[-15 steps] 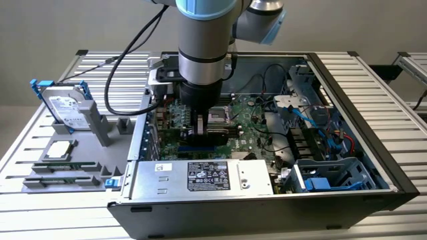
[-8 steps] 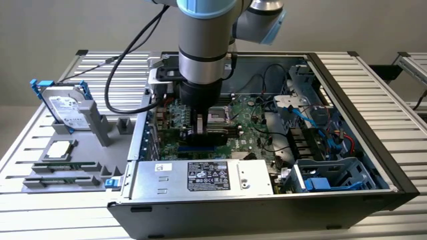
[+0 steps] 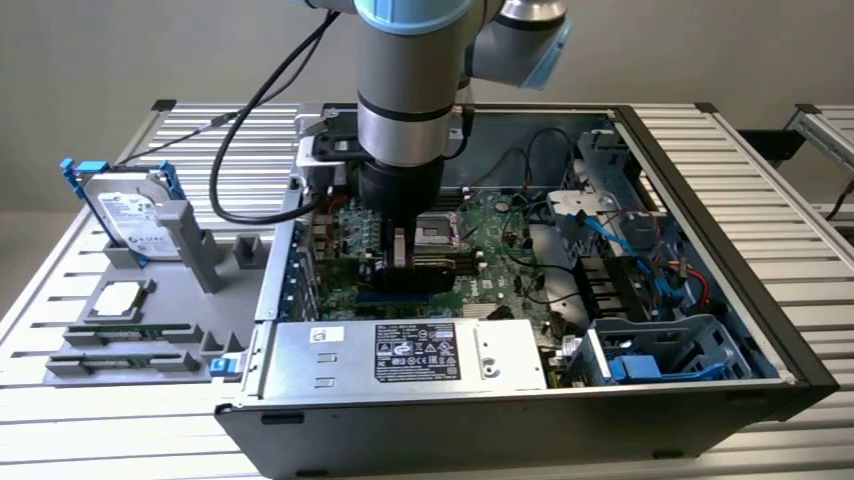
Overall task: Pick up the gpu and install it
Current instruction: 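Insert the gpu into the slot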
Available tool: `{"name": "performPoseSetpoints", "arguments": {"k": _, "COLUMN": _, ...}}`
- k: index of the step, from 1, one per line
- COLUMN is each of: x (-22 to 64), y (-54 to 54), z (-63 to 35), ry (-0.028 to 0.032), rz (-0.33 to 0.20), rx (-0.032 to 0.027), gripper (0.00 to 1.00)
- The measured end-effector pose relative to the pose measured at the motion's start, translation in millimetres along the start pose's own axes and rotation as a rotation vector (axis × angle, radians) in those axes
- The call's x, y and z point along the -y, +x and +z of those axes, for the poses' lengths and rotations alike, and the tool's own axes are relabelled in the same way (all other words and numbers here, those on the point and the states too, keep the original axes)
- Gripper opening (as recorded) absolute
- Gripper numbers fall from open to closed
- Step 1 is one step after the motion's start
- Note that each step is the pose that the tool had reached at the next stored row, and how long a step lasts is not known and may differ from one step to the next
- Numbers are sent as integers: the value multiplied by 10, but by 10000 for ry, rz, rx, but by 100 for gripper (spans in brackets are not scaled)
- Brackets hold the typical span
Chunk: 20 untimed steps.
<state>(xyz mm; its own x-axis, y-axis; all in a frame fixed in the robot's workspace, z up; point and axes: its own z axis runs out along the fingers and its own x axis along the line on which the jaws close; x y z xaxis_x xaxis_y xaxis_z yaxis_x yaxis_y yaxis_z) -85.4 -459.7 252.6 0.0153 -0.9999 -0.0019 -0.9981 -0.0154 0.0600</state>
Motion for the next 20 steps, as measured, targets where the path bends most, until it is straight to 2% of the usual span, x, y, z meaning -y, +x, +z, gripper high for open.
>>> {"name": "performPoseSetpoints", "arguments": {"k": 20, "x": -9, "y": -20, "z": 38, "ry": -17, "rz": -55, "rx": -10, "gripper": 27}}
